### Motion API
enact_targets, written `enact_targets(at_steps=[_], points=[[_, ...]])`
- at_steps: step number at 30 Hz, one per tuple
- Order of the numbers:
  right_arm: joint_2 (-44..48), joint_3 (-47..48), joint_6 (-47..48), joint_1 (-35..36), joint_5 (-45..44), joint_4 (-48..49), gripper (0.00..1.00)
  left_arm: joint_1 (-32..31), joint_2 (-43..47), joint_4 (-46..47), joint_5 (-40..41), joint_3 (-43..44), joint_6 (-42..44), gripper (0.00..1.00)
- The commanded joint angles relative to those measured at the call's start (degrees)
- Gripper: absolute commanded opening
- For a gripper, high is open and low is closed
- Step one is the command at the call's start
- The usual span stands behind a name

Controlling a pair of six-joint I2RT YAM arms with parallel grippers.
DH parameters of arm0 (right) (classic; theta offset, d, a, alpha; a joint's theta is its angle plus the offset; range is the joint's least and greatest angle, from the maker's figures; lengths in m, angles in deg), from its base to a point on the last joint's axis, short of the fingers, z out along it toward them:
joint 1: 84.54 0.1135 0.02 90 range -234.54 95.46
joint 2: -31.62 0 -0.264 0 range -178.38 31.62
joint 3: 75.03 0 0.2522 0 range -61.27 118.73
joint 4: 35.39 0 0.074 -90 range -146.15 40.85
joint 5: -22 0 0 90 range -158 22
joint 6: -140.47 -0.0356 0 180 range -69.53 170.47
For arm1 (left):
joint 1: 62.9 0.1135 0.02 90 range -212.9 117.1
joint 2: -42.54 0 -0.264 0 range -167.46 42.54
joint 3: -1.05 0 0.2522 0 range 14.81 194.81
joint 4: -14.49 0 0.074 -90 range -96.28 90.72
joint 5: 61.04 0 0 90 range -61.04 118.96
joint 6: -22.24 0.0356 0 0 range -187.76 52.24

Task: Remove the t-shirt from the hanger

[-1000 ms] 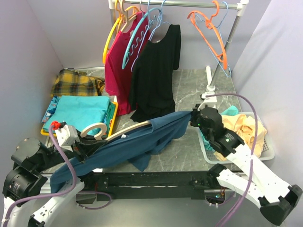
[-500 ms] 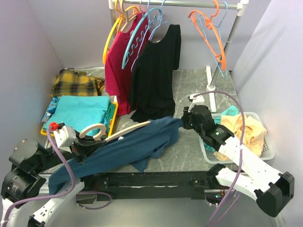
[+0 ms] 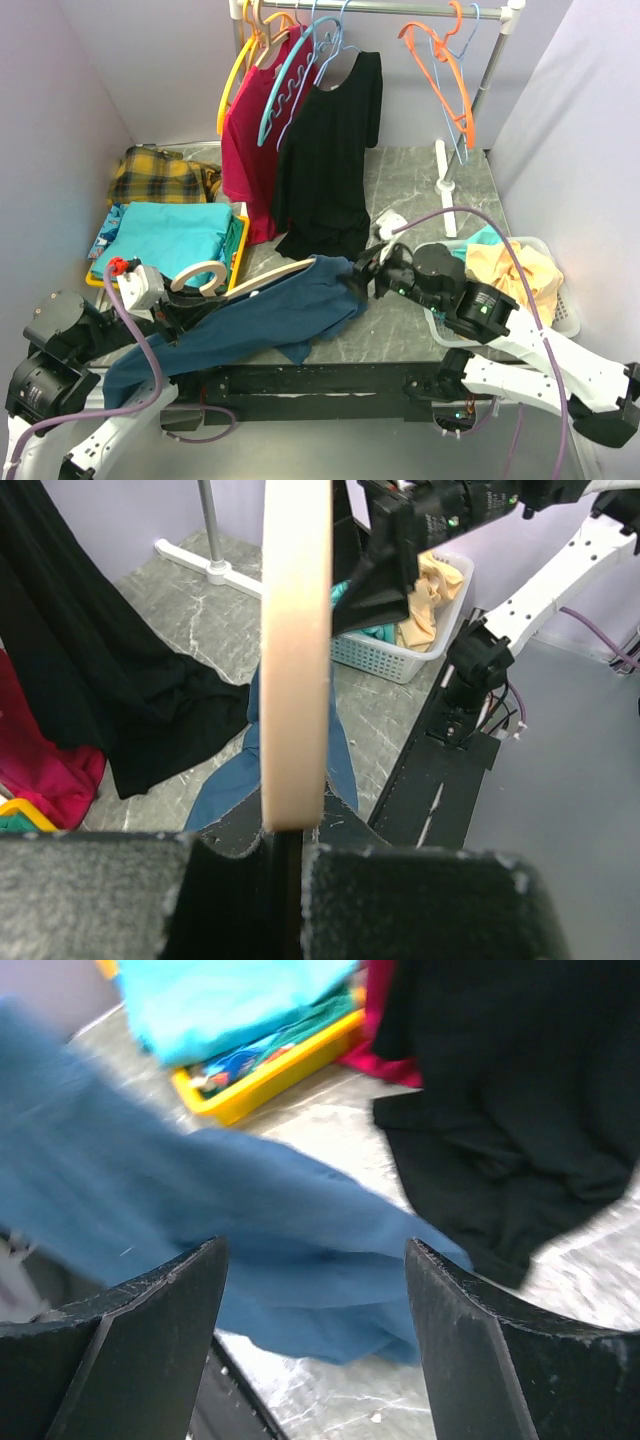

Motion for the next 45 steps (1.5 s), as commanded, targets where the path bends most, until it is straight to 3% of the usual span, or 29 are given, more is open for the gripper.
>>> enact_targets(at_steps=[1,8,11,13,14,15,16,24,30,35,45], points=[[-1.47,0.28,3.81,3.35,1.94,3.95,0.78,0.1,-0.92,3.29,-0.76,0.97,0.71,0.01],[-7.62,0.45,6.36,5.64,-4.64,9.41,0.75,0.1,-1.18,2.59,-1.82,1.15,0.45,0.01],[-9.12,0.89,6.8,5.64,-5.0,9.68,0.62,0.19,-1.1,2.15,-1.47,1.5,0.62,0.01],[-9.21,0.63,6.11,5.64,-6.75,8.89,0.43,0.1,-1.01,1.71,-1.2,1.68,0.71,0.01],[-8.51,-0.41,5.75,5.64,-7.71,8.8,0.29,0.1,-1.1,1.71,-1.03,1.77,0.8,0.01],[-7.99,-1.12,4.79,5.64,-9.99,8.8,0.08,0.1,-1.36,1.62,-0.94,1.77,0.98,0.01],[-7.2,-2.0,4.35,5.64,-11.05,9.32,0.01,0.02,-1.36,1.53,-0.94,1.85,1.15,0.01],[-2.0,-6.05,0.22,4.06,-21.95,6.35,0.0,-0.07,-1.54,1.36,-0.94,1.59,1.42,0.01],[-1.66,-8.24,-1.63,-2.44,-20.65,7.37,0.0,-0.77,-2.41,0.49,-2.69,2.64,1.94,0.01],[3.79,-12.2,-1.9,-12.89,-12.22,10.21,0.0,-1.74,-2.15,0.39,-1.91,2.82,1.86,0.01],[-3.49,-13.69,-5.67,-12.82,7.21,6.6,0.0,-1.65,-7.33,6.45,1.95,2.91,1.59,0.01]])
